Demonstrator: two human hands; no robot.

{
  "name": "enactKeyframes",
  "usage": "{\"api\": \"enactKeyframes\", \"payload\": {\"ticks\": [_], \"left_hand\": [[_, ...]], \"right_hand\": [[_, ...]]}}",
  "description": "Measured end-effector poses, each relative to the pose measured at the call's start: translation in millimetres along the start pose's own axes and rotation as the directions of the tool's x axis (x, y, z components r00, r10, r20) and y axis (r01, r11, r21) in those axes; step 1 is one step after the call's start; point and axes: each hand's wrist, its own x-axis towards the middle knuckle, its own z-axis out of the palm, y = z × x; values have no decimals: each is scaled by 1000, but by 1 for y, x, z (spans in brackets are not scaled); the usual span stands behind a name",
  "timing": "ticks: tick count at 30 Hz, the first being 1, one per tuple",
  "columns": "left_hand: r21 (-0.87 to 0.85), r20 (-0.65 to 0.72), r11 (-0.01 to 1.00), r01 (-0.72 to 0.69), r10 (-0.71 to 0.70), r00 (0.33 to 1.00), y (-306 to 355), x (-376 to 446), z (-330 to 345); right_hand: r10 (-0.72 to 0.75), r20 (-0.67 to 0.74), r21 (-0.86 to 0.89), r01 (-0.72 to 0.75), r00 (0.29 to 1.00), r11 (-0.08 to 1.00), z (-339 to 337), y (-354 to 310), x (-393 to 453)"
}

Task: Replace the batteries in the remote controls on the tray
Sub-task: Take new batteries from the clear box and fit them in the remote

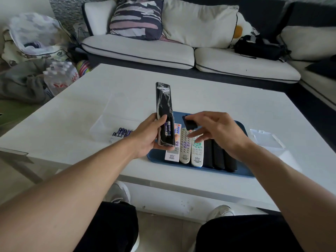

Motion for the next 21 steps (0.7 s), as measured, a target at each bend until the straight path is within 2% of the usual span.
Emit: {"api": "enactKeyframes", "payload": {"ticks": [3, 8, 17, 21], "left_hand": [[2, 45, 1000, 14, -14, 999, 0, -1, 2], [12, 110, 999, 44, -45, 993, 0, -2, 7], [-12, 117, 999, 47, -45, 992, -1, 0, 9], [-11, 138, 998, 60, -58, 989, -1, -1, 8]], "right_hand": [[-115, -81, -60, 110, 990, 992, 8, 1, 6], [-111, -91, 44, 115, 990, 992, 16, 1, 14], [-151, -21, -248, 142, 988, 958, 25, 10, 16], [-156, -45, -256, 140, 987, 956, 23, 10, 17]]}}
